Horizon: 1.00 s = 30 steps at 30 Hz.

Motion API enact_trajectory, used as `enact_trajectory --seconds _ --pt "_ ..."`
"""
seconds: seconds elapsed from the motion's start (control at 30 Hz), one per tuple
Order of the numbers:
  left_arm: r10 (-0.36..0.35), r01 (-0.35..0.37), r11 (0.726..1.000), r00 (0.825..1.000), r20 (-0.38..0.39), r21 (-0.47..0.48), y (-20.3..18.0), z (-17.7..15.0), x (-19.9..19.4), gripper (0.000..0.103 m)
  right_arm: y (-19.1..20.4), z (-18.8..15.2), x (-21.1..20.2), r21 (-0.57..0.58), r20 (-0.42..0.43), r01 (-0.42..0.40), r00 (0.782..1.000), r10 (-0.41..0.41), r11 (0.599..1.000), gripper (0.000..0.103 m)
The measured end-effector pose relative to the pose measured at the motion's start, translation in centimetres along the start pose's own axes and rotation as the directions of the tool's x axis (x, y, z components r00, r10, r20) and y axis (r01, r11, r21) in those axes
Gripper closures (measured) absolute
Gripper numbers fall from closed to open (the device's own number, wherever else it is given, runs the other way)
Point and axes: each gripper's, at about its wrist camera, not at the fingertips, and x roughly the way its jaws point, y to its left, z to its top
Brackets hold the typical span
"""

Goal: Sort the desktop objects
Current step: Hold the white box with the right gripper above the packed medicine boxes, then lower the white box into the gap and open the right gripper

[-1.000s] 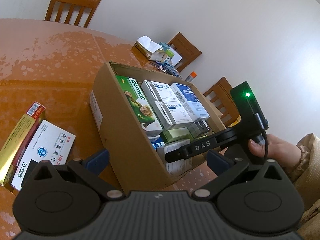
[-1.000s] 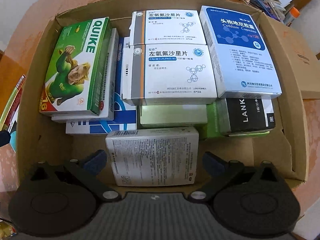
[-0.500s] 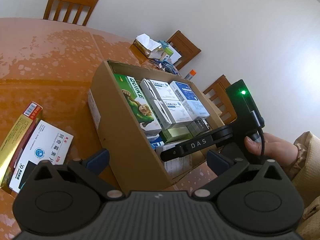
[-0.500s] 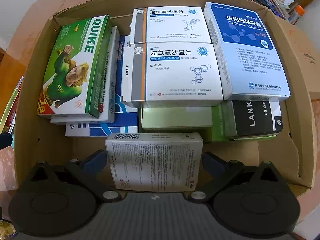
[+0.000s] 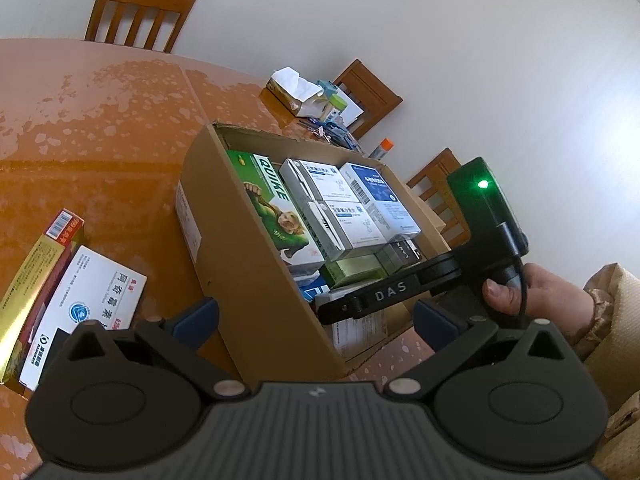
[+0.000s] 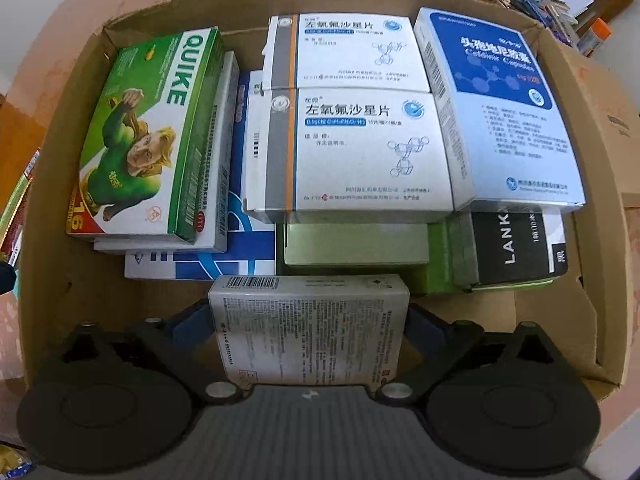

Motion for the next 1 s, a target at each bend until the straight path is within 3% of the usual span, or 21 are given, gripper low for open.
enact_trajectory --seconds 0.23,0.53,0.6,0.7,0.77,0.83,0.9,1.0 --pt "-0.009 0.009 1.000 1.000 -0.002 0.017 -0.3 0.1 -0.1 0.000 -0.5 0.1 -1.7 0.030 0.019 -0.025 1.000 0.024 0.999 0.003" --pt "-0.024 0.024 0.999 1.000 0.000 0.036 -0.8 0.1 -0.6 0.000 -0.5 0.8 -6.5 0.028 0.104 -0.083 0.991 0.079 0.996 0.003" --pt "-0.026 0.026 0.999 1.000 0.004 0.040 -1.0 0.2 -0.8 0.000 -0.8 2.7 -7.8 -0.035 0.141 -0.082 0.986 0.087 0.996 0.003" --pt "-0.026 0.025 0.998 1.000 0.013 0.049 -1.3 0.2 -1.2 0.000 0.1 4.4 -10.5 -0.257 0.205 0.021 0.978 0.033 0.966 0.002" --pt "-0.023 0.022 0.998 0.999 0.022 0.052 -1.5 0.1 -1.5 0.000 0.6 6.0 -10.8 -0.427 0.239 0.111 0.971 -0.006 0.897 0.002" --pt "-0.020 0.018 0.999 0.999 0.030 0.048 -1.6 0.0 -1.8 0.000 2.1 7.4 -10.1 -0.606 0.255 0.218 0.964 -0.073 0.765 0.002" --pt "-0.010 0.009 0.999 0.999 0.037 0.041 -1.5 -0.3 -2.1 0.000 3.3 7.6 -9.2 -0.746 0.264 0.285 0.956 -0.125 0.602 0.002" --pt "0.011 -0.012 1.000 0.999 0.042 0.020 -1.3 -0.7 -2.4 0.000 5.3 6.5 -6.3 -0.901 0.280 0.331 0.938 -0.206 0.282 0.002"
